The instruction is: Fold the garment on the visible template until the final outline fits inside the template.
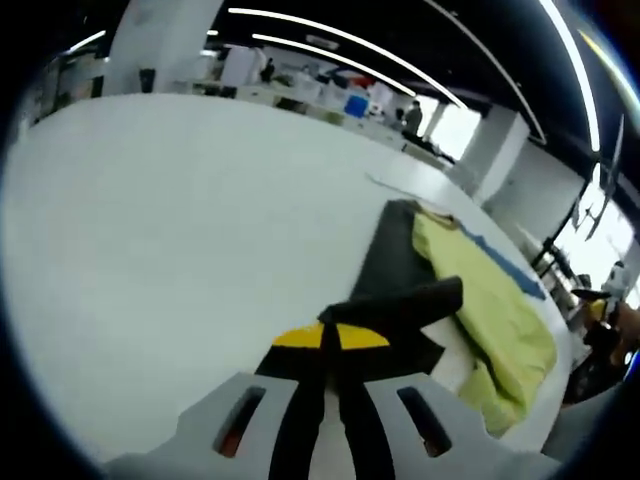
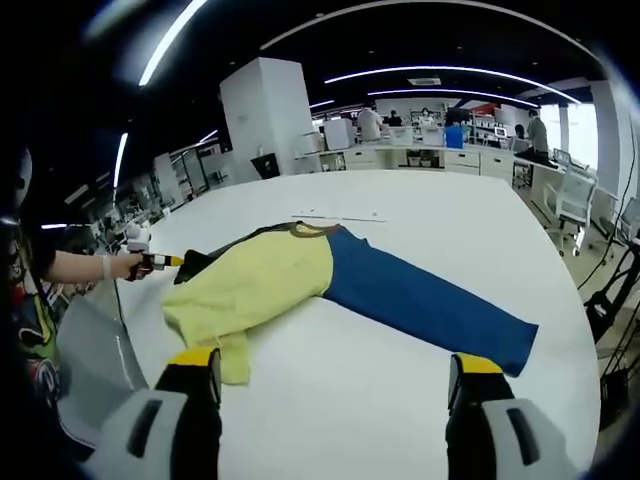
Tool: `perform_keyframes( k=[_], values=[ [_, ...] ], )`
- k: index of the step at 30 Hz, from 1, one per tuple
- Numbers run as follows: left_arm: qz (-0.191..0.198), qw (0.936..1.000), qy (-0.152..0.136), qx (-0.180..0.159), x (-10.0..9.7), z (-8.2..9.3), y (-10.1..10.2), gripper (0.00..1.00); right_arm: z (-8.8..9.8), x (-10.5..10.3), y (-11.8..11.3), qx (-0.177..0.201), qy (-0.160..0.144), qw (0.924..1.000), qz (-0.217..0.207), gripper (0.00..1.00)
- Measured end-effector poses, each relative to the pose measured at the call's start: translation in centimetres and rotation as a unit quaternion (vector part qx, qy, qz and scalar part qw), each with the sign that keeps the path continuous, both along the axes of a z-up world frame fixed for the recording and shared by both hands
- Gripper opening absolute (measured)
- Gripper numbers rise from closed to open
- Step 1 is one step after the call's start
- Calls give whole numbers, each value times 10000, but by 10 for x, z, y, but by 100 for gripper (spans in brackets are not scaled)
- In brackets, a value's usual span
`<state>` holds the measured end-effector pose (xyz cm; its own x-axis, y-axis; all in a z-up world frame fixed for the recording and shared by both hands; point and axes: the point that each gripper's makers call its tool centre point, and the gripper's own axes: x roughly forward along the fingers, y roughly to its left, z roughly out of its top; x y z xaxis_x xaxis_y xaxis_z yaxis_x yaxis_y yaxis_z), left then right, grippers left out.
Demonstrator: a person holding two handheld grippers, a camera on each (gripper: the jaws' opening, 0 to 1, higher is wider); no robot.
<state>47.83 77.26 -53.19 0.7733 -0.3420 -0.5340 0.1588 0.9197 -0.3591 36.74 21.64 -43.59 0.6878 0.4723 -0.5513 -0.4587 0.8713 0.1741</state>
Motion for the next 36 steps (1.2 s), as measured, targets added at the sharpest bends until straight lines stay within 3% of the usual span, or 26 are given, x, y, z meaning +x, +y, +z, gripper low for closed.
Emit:
perform_keyframes(
  k=[8, 15, 23, 30, 32, 36],
  values=[
    [-150, 9998, -79, 87, 3, -1, 5, 1, -1, 2, 4, 19, 7, 10000, 29, 95],
    [-593, 9966, -262, 517, -20, 13, -22, 17, -2, 4, 6, 40, 4, 10000, 59, 95],
    [-861, 9928, -383, 739, -37, 27, -37, 29, -3, 4, 11, 74, 0, 9999, 118, 95],
    [-1302, 9836, -704, 1031, -46, 46, -53, 30, -2, 3, 14, 93, -21, 9999, 136, 95],
    [-1564, 9765, -804, 1249, -49, 50, -60, 29, -1, 3, 15, 90, -22, 9999, 139, 95],
    [-1807, 9707, -917, 1295, -58, 57, -76, 25, -1, 3, 15, 113, -33, 9999, 126, 95]
  ],
)
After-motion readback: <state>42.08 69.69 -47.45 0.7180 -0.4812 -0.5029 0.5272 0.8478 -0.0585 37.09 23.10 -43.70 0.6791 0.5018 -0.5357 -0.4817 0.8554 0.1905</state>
